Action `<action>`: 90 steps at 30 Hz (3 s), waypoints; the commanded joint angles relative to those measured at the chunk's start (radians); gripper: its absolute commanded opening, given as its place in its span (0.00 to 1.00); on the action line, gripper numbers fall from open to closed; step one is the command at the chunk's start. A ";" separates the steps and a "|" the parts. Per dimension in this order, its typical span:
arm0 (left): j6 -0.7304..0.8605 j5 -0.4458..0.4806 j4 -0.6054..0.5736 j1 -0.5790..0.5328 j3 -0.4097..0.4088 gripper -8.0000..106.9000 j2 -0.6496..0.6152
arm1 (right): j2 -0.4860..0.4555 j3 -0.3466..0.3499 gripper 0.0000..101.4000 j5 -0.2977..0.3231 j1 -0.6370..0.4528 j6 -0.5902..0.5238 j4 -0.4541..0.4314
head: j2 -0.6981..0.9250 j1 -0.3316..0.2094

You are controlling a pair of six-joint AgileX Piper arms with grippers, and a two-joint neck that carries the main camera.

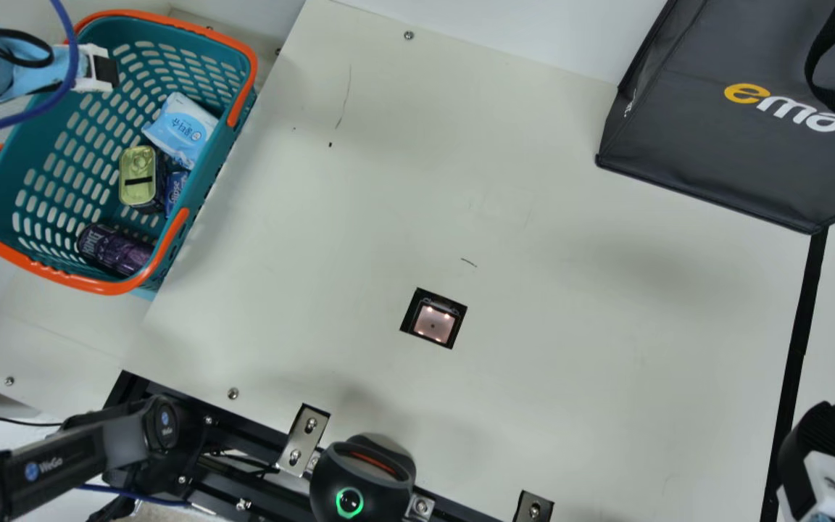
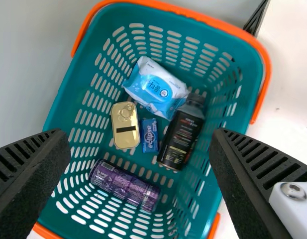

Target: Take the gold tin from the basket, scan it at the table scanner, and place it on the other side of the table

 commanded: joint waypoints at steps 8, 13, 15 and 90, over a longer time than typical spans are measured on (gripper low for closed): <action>0.088 0.009 -0.013 0.008 -0.057 0.85 0.151 | 0.000 0.000 0.94 0.000 0.000 0.000 0.000 | 0.002 -0.029; 0.126 0.013 -0.017 0.008 -0.090 0.85 0.223 | 0.000 0.000 0.94 0.000 0.000 0.000 0.000 | 0.002 -0.029; 0.139 0.014 -0.017 0.008 -0.103 0.85 0.252 | 0.000 0.000 0.94 0.000 0.000 0.000 0.000 | 0.002 -0.029; -0.199 -0.261 0.151 0.001 0.045 0.85 0.563 | 0.000 0.000 0.94 -0.001 0.000 0.000 0.000 | 0.002 -0.029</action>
